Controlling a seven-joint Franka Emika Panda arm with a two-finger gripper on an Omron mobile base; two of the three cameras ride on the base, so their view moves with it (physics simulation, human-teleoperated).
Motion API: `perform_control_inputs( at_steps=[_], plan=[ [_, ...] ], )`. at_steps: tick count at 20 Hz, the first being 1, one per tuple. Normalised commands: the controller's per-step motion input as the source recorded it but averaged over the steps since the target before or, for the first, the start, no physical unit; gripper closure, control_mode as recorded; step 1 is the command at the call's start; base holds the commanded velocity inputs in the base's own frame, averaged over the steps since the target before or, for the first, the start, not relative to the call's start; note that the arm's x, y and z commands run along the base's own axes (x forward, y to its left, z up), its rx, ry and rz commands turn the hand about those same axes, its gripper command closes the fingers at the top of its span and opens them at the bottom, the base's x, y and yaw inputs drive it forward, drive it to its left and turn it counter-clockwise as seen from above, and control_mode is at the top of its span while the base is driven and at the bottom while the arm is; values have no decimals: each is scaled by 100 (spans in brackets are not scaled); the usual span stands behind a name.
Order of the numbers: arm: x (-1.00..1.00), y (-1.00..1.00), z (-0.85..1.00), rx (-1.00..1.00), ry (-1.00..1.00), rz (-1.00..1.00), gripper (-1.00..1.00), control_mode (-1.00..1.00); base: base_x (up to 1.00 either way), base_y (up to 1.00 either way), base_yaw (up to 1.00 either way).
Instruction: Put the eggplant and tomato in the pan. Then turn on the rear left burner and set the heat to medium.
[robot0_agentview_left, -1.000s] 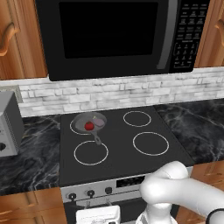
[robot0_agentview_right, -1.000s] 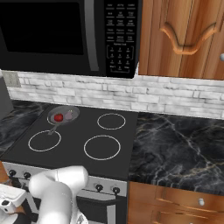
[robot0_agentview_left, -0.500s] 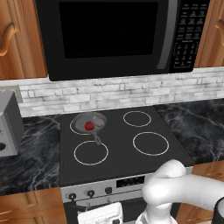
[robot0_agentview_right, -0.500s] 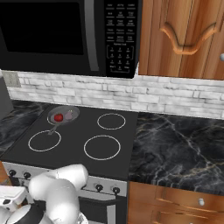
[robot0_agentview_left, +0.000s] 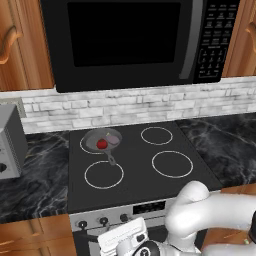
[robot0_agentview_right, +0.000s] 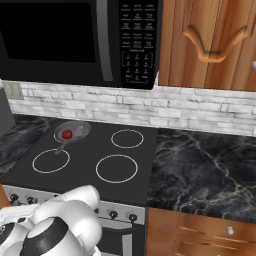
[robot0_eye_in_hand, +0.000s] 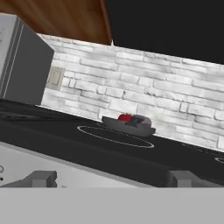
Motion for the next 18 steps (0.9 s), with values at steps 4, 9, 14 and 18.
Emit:
perform_control_inputs(
  at_steps=[4,9,14,18],
  plan=[
    [0,9,-1,13,0,5,-100,-100,0,0,0],
    [20,6,-3,21,0,1,-100,-100,0,0,0],
    [26,2,-56,19,0,0,-100,-100,0,0,0],
    [38,0,-63,19,0,0,-100,-100,0,0,0]
  ],
)
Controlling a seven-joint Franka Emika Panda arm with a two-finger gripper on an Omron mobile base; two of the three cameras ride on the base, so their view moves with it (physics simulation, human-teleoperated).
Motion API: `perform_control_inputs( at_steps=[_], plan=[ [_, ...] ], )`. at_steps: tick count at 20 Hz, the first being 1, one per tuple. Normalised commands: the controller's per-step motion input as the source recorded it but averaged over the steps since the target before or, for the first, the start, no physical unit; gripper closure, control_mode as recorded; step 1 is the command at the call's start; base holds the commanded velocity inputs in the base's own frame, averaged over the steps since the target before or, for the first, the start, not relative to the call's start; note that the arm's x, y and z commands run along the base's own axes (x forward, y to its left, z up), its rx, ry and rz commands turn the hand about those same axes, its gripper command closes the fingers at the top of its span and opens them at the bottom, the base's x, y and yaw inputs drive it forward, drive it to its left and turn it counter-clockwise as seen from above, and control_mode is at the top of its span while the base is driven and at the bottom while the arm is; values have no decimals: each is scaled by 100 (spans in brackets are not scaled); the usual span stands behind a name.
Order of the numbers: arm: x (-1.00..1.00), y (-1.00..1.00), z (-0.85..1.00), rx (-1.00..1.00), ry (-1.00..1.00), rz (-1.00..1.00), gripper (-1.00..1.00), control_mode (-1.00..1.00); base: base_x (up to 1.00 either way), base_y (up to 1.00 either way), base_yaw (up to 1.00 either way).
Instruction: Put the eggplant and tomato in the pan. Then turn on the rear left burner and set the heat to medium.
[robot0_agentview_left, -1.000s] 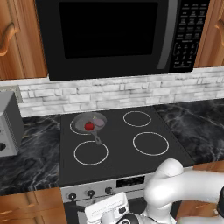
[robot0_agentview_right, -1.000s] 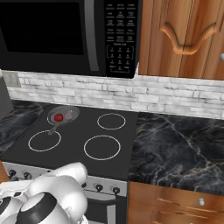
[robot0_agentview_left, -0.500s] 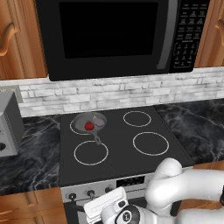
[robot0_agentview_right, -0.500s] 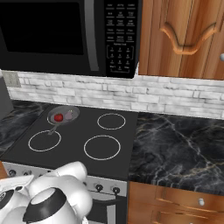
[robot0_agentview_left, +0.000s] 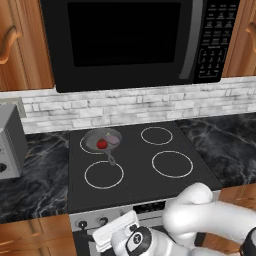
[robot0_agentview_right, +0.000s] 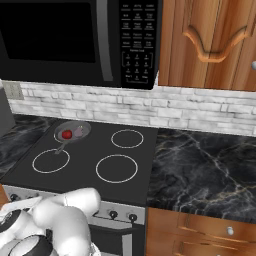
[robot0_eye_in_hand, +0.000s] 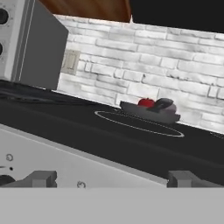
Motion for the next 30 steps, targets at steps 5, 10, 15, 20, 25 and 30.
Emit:
perform_control_inputs(
  at_steps=[5,10,15,20,25,30],
  plan=[
    [18,0,-55,20,-9,0,-100,-100,0,0,0],
    [0,1,-36,5,-8,0,-100,-100,0,0,0],
    [2,0,-12,7,-6,-2,-100,-100,0,0,0],
    [9,-2,0,13,-4,-5,-100,-100,0,0,0],
    [0,-21,0,8,0,-5,-100,-100,0,0,0],
    [8,-26,0,6,0,-1,-100,-100,0,0,0]
  ],
)
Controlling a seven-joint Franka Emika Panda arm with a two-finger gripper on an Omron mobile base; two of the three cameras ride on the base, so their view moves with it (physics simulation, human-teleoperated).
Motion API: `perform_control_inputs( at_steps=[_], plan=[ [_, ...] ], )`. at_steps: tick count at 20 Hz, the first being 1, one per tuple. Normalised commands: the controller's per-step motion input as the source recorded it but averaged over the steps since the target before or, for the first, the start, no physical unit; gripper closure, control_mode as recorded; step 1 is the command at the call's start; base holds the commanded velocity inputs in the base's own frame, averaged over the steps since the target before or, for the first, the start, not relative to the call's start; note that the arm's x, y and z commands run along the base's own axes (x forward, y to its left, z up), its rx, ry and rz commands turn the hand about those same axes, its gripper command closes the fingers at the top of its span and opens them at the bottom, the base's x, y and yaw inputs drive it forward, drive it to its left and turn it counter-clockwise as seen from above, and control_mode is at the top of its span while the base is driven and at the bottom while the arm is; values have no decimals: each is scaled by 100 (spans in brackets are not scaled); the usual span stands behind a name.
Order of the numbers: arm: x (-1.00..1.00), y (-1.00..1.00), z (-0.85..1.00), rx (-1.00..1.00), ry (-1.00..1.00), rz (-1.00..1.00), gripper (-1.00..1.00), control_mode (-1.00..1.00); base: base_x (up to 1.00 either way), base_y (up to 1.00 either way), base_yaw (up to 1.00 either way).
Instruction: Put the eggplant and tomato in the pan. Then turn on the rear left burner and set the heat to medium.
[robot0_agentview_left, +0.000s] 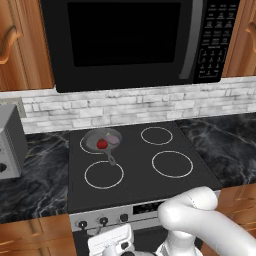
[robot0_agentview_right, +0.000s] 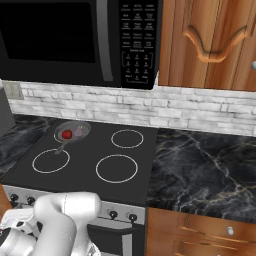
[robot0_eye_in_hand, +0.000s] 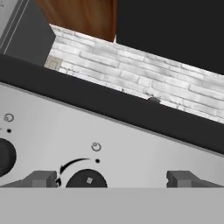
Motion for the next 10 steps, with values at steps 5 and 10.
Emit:
perform_control_inputs(
  at_steps=[5,10],
  plan=[
    [15,0,0,5,0,0,-100,-100,0,0,0],
    [9,0,-1,4,0,0,-100,-100,0,0,0]
  ],
)
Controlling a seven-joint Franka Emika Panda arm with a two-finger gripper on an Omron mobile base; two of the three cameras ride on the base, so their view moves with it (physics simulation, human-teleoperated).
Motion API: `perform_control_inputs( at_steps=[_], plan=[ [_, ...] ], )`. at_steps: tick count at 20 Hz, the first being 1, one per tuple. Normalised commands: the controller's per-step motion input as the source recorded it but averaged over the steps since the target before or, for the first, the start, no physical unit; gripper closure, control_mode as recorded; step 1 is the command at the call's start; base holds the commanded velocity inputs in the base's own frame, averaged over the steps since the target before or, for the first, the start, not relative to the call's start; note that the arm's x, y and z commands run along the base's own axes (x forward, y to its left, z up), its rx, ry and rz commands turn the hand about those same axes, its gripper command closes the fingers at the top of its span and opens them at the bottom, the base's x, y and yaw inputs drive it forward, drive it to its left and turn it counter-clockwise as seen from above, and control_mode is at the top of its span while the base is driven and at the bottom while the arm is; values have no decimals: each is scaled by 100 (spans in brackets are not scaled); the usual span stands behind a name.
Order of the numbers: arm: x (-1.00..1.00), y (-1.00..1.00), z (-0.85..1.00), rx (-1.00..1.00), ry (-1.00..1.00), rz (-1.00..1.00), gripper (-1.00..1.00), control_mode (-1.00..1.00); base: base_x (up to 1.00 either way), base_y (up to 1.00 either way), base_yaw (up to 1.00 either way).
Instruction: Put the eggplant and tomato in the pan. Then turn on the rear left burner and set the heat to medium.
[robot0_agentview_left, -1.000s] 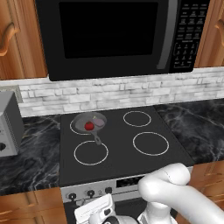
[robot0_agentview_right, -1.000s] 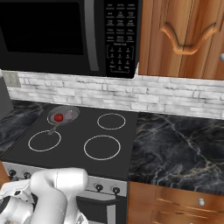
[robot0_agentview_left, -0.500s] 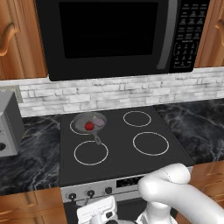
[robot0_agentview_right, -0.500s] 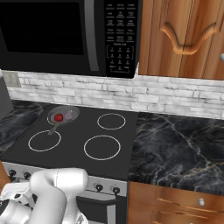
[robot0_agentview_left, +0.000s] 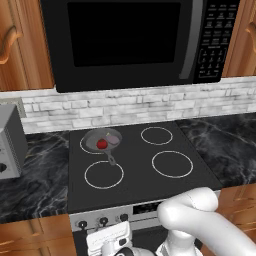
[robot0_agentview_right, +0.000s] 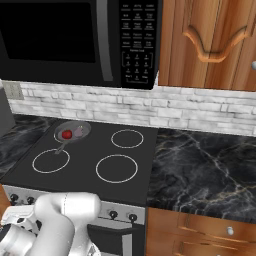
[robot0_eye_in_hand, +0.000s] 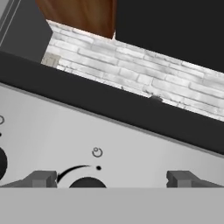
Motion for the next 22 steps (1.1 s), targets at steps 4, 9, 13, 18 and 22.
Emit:
perform_control_inputs(
  at_steps=[4,9,13,18,22],
  plan=[
    [1,0,-13,3,0,1,-100,-100,0,0,0],
    [1,0,-31,2,0,2,-100,-100,0,0,0],
    [12,0,-7,2,0,3,-100,-100,0,0,0],
    [25,0,0,2,1,2,-100,-100,0,0,0],
    [5,0,0,1,0,1,-100,-100,0,0,0]
  ],
)
